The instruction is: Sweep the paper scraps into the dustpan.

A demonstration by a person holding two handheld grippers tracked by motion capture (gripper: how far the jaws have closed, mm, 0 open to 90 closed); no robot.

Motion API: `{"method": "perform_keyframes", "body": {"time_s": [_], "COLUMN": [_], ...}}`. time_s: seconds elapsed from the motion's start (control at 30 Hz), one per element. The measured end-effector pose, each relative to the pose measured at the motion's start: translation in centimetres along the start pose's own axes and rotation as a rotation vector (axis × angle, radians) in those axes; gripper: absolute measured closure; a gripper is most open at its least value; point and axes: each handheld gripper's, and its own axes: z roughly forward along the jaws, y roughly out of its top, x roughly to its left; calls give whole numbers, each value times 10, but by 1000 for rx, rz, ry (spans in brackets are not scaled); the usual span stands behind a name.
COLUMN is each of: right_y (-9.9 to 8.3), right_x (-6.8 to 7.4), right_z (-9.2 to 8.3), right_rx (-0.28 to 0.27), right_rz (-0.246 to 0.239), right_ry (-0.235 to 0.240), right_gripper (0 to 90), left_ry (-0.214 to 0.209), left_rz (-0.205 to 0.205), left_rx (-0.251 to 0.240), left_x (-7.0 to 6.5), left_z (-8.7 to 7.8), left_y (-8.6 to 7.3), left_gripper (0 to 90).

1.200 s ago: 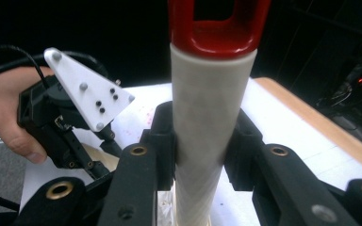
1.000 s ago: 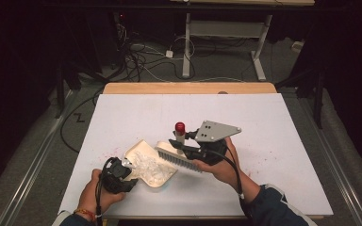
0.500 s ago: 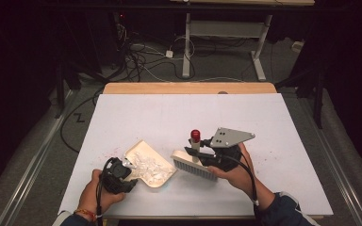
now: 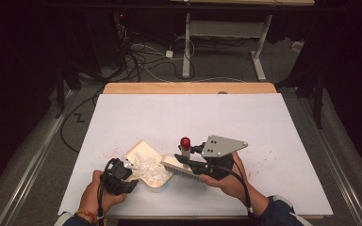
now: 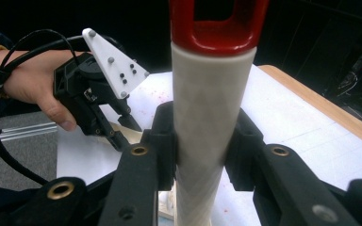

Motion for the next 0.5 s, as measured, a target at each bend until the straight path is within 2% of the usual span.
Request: {"method": "perform_keyframes", "body": {"time_s": [0.17, 0.3, 0.4, 0.5], "right_y": [4, 5, 4, 0], "right_x": [-11, -20, -28, -38], "right_z": [-17, -29, -39, -48], "right_rx": [-42, -59, -54, -33], "right_rz": [33, 41, 47, 56], "right_ry": [-35, -66, -83, -123], "right_gripper": [698, 698, 698, 698], "left_ry": [-5, -11, -13, -10], "left_rz": [2, 0, -7, -13], "left_rx": [-2, -12, -14, -15], "left_x": [2, 4, 5, 8], "left_z": [0, -1, -2, -2], "left_y": [0, 0, 0, -1], "left_gripper": [629, 628, 628, 628]}}
